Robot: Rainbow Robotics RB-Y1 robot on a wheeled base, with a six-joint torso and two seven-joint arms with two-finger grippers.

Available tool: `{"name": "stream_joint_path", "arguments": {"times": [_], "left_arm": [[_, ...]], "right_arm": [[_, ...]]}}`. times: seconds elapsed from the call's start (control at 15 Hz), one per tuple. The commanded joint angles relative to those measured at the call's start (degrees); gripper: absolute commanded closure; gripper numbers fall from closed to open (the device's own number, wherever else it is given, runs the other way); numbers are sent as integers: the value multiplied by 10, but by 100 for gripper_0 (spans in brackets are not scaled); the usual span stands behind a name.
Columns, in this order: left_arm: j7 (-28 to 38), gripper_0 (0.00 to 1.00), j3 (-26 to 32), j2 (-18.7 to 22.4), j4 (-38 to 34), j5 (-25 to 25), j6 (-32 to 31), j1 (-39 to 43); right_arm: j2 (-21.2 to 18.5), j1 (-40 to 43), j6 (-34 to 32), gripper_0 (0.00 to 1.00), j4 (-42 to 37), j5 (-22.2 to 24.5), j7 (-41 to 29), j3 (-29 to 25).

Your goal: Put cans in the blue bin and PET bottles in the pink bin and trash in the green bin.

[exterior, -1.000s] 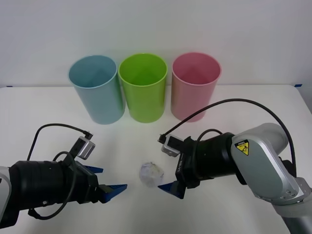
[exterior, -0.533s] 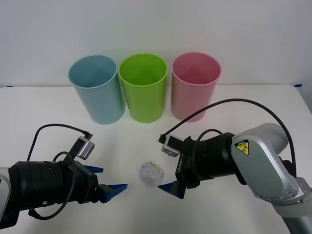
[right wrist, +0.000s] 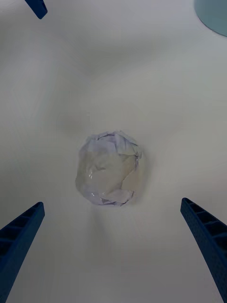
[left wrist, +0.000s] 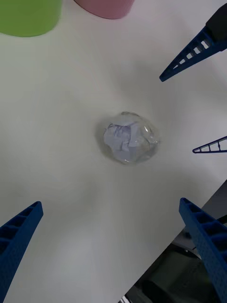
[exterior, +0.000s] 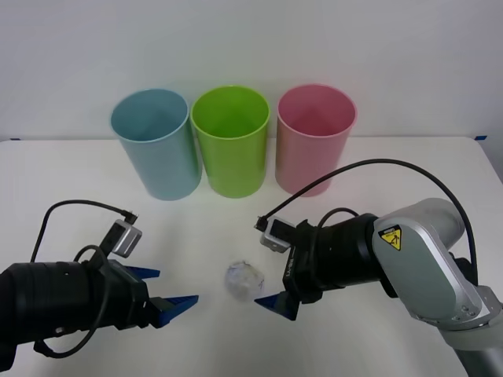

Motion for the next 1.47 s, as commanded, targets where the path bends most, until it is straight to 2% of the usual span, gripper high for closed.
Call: {"name": "stream_joint_path", "arguments": {"times": [0.07, 0.53, 1.0, 1.2, 1.47], "left_arm": [[-2, 0, 13, 1, -12, 10, 0, 14], [-30, 0, 50, 5, -39, 39, -1, 51], [-71, 0, 90, 22, -39, 99, -2, 82], [-86, 0, 119, 24, -39, 129, -33, 86], [-106, 0, 139, 24, -39, 161, -30, 103]], "right_arm": [[0, 0, 0, 0, 0, 0, 0, 0], [0, 0, 0, 0, 0, 0, 0, 0], [0, 0, 0, 0, 0, 0, 0, 0], [0, 0, 0, 0, 0, 0, 0, 0], [0, 0, 0, 0, 0, 0, 0, 0]]}}
